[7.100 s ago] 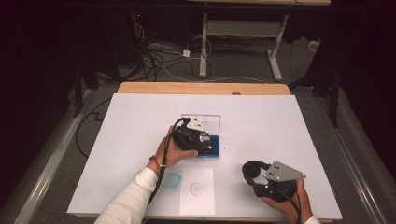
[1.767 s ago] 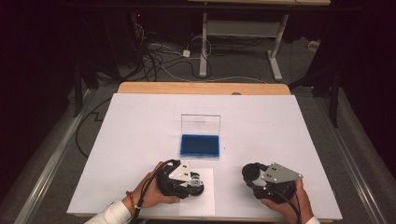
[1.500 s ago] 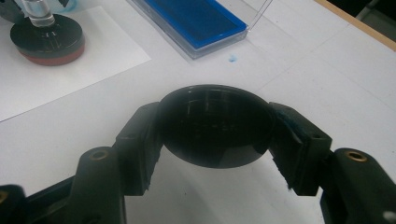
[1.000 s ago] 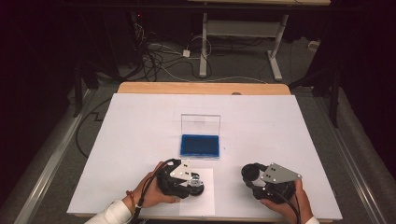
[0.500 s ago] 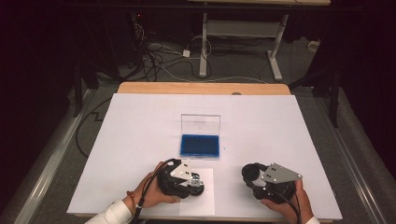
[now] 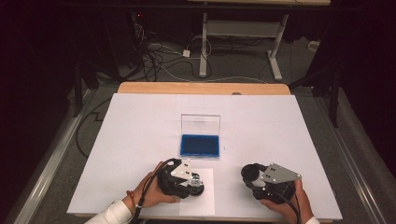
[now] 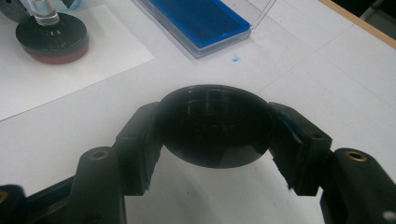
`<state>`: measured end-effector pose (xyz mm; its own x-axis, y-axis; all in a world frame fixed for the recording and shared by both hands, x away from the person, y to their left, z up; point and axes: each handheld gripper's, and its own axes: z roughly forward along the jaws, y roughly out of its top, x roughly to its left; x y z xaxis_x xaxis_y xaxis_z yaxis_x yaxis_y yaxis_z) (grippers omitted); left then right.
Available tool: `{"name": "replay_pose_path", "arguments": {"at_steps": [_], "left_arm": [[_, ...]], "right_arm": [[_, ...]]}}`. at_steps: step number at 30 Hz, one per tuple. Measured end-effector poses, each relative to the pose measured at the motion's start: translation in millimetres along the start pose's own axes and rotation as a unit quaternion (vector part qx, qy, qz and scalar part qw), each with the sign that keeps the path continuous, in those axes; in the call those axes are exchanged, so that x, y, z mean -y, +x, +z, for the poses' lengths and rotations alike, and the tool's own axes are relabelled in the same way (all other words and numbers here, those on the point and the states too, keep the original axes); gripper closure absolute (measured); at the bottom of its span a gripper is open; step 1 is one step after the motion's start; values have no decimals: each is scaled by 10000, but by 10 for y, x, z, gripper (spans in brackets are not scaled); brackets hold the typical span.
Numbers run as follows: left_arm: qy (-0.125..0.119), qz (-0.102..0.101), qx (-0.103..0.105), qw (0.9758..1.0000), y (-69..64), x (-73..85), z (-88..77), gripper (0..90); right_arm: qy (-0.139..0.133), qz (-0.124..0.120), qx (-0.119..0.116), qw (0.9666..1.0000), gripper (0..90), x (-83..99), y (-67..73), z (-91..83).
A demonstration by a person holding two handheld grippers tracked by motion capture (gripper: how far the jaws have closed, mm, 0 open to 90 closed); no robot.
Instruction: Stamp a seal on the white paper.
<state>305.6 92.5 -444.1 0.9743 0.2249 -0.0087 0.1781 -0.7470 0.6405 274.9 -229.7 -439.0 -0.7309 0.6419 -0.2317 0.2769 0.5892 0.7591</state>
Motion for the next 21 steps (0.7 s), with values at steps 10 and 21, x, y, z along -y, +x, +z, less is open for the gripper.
{"name": "replay_pose_path", "arguments": {"at_steps": [10,21], "left_arm": [[12,4,-77,10000,-16,-10,-9,544],[-138,-37,-132,9998,5,-56,-115,544]], "right_arm": [[2,-19,-18,10000,386,-3,8,-1],[4,-30,-16,10000,386,-2,6,-2]]}}
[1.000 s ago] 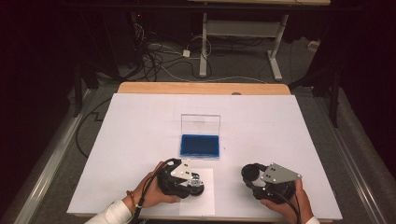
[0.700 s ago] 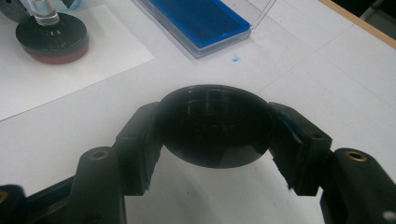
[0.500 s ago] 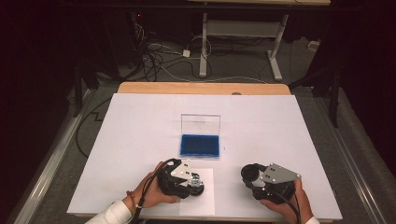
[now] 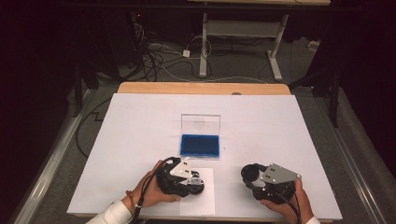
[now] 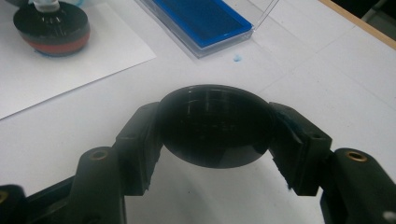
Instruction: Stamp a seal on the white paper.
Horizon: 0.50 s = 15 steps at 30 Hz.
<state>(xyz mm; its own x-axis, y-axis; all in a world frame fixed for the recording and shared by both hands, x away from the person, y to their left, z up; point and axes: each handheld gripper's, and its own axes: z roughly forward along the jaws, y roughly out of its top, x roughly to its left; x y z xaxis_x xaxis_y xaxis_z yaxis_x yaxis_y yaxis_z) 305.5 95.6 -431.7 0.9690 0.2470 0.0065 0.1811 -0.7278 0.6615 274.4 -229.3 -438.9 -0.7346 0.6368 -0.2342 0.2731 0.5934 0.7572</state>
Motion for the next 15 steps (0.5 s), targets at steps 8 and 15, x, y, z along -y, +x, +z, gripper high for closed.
{"name": "replay_pose_path", "arguments": {"at_steps": [8,15], "left_arm": [[-272,-51,-124,9995,48,-25,-158,544],[-423,-52,-231,9988,58,-39,-268,544]], "right_arm": [[-10,6,13,10000,386,-1,-2,0],[-21,8,15,10000,386,-4,0,-1]]}}
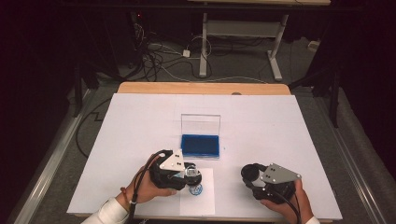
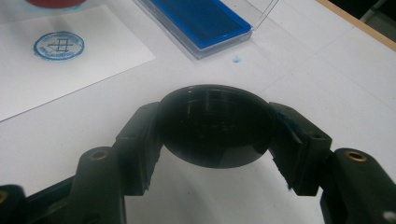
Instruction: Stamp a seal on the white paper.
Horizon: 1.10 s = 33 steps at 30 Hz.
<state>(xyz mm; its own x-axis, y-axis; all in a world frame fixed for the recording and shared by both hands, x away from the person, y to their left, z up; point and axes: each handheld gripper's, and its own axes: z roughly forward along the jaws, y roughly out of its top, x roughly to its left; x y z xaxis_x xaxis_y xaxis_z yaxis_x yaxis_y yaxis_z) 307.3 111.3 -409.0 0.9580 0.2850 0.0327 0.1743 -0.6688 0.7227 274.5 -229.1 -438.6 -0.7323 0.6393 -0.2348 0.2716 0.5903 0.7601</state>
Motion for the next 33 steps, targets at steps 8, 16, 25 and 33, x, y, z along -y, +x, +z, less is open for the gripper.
{"name": "replay_pose_path", "arguments": {"at_steps": [8,16,25,33], "left_arm": [[-100,12,-138,9999,19,-8,-124,544],[-179,-44,-198,9996,96,23,-205,544],[-198,-88,-302,9993,159,56,-264,544],[-241,-131,-420,9987,204,84,-321,544]], "right_arm": [[-11,3,-16,10000,386,-2,-3,5],[-16,48,0,10000,386,2,-20,7],[1,63,14,10000,386,11,-34,6],[-9,78,43,10000,386,20,-49,-3]]}}
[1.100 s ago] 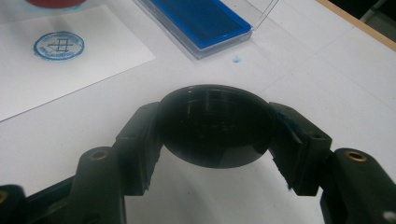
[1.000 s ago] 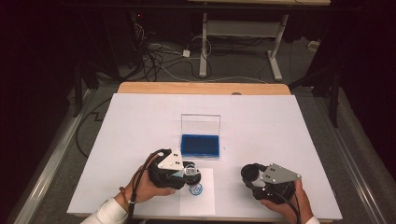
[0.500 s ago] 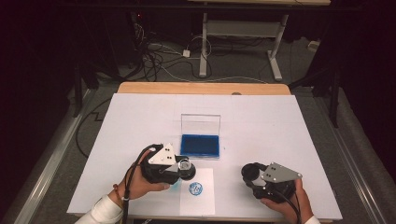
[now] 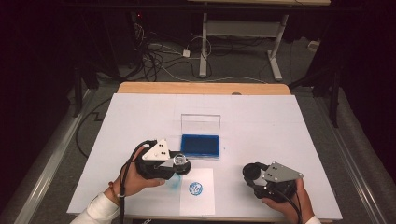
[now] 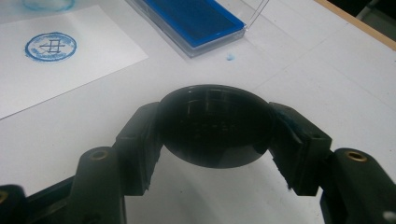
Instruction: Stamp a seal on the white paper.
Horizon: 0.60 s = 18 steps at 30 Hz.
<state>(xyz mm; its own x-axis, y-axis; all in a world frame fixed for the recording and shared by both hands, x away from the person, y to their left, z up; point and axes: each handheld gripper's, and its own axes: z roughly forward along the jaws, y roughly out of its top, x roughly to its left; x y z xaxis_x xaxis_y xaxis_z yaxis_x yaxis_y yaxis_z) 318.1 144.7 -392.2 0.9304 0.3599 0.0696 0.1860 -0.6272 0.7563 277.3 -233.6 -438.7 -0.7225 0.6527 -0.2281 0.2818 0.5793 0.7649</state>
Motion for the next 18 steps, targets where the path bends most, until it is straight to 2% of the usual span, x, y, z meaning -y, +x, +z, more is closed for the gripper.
{"name": "replay_pose_path", "arguments": {"at_steps": [8,18], "left_arm": [[-22,-16,-29,10000,7,18,-40,545],[-81,-137,-120,9998,37,68,-126,544]], "right_arm": [[-13,-32,-45,10000,386,-19,0,22],[-40,-83,-105,9999,386,-59,9,59]]}}
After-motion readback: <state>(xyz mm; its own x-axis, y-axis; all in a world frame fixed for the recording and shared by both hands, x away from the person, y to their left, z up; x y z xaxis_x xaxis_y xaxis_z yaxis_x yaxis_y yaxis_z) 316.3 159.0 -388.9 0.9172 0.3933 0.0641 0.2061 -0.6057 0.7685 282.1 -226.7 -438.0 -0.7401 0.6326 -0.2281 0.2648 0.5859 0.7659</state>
